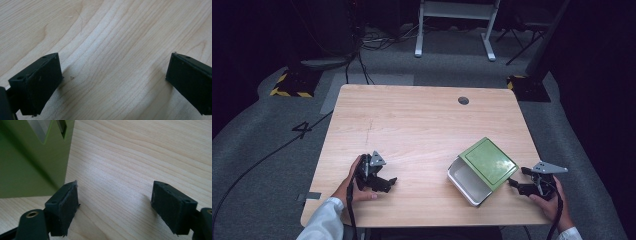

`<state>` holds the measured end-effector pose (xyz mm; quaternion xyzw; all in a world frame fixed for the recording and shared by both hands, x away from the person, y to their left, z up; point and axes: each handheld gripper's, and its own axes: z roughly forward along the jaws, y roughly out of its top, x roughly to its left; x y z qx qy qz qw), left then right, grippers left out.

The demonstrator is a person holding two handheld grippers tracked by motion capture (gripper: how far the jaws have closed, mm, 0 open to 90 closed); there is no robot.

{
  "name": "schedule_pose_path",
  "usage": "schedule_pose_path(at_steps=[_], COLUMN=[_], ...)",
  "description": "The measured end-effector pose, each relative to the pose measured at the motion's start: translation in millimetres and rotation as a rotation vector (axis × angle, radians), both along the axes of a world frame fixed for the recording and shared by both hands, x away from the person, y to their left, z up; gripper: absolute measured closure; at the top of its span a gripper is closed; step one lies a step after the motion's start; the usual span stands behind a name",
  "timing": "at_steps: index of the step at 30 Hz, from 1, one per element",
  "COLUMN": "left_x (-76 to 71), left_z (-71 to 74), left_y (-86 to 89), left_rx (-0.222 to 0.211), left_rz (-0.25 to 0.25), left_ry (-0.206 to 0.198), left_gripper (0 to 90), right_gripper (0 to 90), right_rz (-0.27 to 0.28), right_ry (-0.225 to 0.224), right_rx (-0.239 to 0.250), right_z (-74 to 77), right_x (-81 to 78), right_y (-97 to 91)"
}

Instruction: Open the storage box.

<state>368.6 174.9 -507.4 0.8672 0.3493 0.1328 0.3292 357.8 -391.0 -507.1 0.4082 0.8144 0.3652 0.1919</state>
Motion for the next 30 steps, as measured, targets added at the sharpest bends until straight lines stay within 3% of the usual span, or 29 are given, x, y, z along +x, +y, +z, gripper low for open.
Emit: schedule_pose_path(at_steps=[4, 7, 9, 11, 12, 14, 17, 23, 30], left_x=[-2.2, -3.0, -4.2, -6.2, -7.0, -8.2, -10.8, -14.9, -18.9], left_z=[0.8, 2.1, 4.1, 7.3, 8.9, 10.2, 17.9, 26.3, 35.4], left_y=[0.0, -0.8, -0.6, -1.1, -2.3, -4.5, -9.0, -28.6, -65.2], left_rx=[0.005, 0.01, 0.008, -0.001, 0.002, 0.01, -0.006, -0.009, 0.004], left_rz=[-0.088, -0.098, -0.133, -0.165, -0.172, -0.165, -0.199, -0.249, -0.346], left_ry=[0.013, 0.018, 0.013, 0.01, 0.006, -0.001, -0.015, -0.027, -0.047], left_gripper=[0.4, 1.1, 7.2, 20.3, 21.5, 15.6, 20.7, 21.2, 22.8], right_gripper=[21.8, 21.8, 21.8, 21.8, 21.8, 21.8, 21.7, 21.7, 21.7], right_rz=[0.0, 0.0, 0.0, 0.0, 0.001, 0.0, 0.0, 0.0, 0.002], right_ry=[0.0, -0.001, -0.001, -0.002, -0.002, -0.002, 0.0, -0.001, 0.001], right_rx=[0.0, -0.001, -0.001, -0.001, -0.001, -0.001, 0.0, -0.001, 0.0], right_z=[0.0, 0.0, 0.0, 0.0, 0.0, 0.0, 0.0, 0.0, 0.0], right_x=[0.0, 0.0, 0.0, -0.3, -0.3, -0.2, 0.0, 0.0, -0.1], right_y=[0.0, 0.1, 0.1, 0.3, 0.3, 0.3, 0.1, 0.1, 0.2])
